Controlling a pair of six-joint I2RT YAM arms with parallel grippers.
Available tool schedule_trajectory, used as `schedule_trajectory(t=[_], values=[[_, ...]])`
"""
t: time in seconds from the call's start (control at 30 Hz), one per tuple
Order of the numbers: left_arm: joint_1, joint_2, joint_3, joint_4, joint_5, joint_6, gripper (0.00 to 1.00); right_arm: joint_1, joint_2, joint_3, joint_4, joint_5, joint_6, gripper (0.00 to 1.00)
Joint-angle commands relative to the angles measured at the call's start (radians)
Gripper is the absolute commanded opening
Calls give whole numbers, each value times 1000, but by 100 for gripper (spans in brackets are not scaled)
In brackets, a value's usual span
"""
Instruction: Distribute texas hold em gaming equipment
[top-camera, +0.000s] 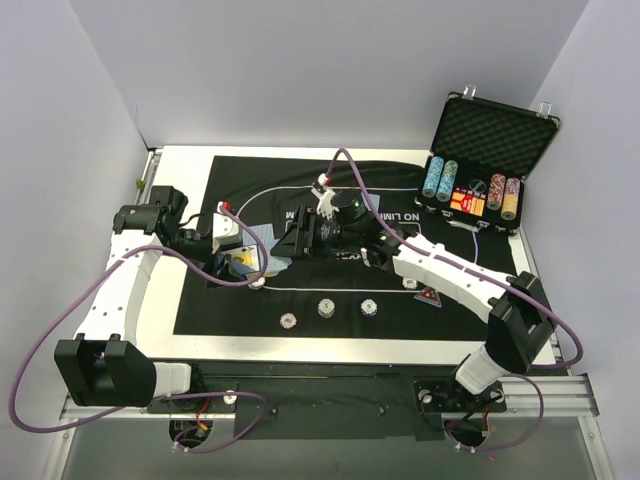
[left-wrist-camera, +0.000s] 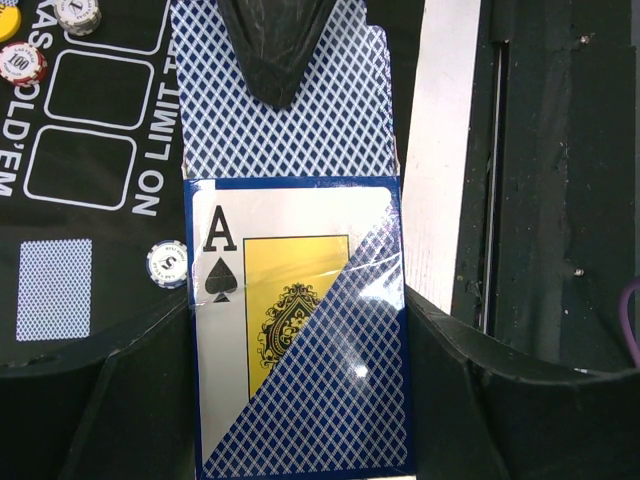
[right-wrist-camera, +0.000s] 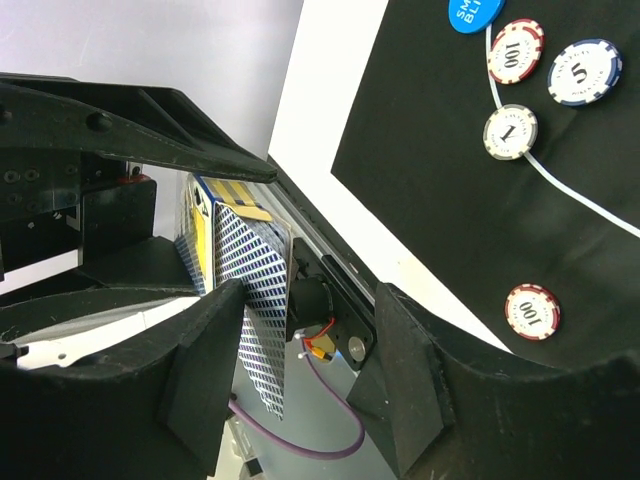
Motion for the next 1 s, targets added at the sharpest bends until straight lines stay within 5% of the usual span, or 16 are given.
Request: schedule_trajectory(t=[0.0,0.33,0.73,0.97], values=[[5,-11,16,-136,84,-5,0,-22,-60,-21,26,-10,3,49],[5,-3,19,-122,84,-20,0,-42,-99,-42,28,-21,14,42],[7,2,20,-110,81,-34,0,-79,-156,-76,29,-32,33,21],[7,3,22,-109,80,-41,0,-91,-180,-87,31,-39,38,20]])
